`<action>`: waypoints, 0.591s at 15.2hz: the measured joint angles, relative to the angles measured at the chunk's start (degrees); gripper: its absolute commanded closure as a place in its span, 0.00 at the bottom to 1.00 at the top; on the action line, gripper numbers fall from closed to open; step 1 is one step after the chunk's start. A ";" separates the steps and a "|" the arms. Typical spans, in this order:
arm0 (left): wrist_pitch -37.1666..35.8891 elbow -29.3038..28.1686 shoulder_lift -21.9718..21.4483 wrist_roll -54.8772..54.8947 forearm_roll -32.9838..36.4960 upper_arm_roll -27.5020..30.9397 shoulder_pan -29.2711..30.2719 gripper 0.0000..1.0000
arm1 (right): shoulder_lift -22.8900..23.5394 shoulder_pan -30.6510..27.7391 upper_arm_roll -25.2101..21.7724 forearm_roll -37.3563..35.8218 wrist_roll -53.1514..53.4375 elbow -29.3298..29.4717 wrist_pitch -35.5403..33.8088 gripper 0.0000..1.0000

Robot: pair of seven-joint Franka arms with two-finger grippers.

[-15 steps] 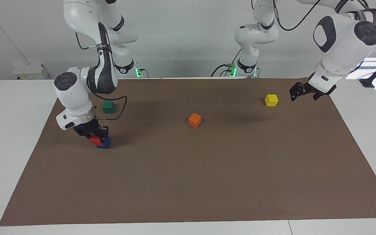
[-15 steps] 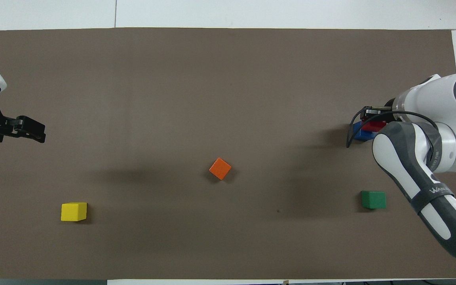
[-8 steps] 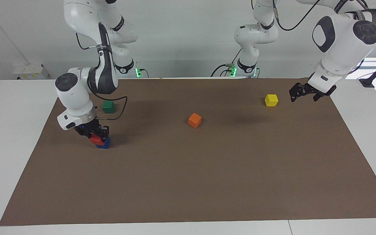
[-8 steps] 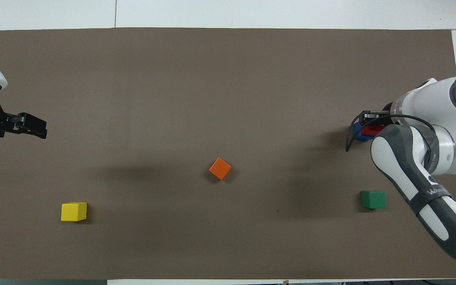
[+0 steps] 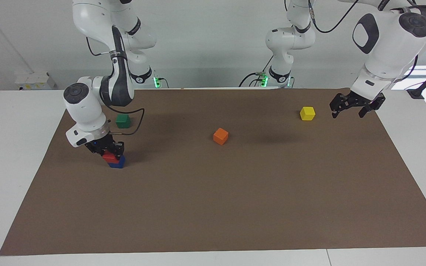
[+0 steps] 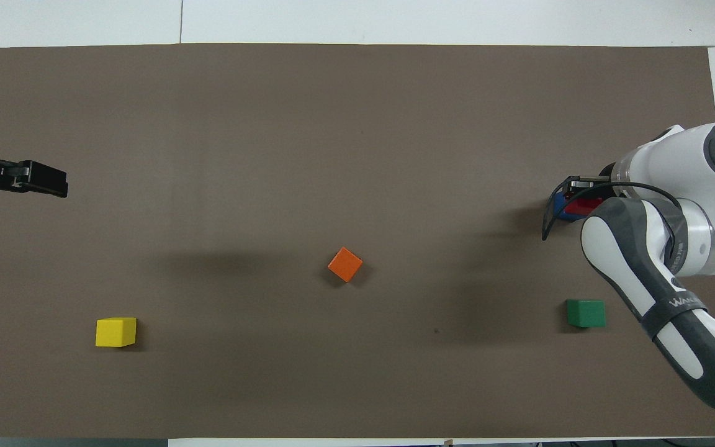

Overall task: Transfer red block to right arm and stack on blue block
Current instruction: 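Lower the red cube onto the blue cube with the right gripper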

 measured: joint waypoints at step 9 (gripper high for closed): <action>-0.04 1.28 -0.02 0.05 -0.01 -2.42 -0.03 0.00 | -0.12 -0.38 -0.08 0.00 0.00 -0.16 0.00 0.80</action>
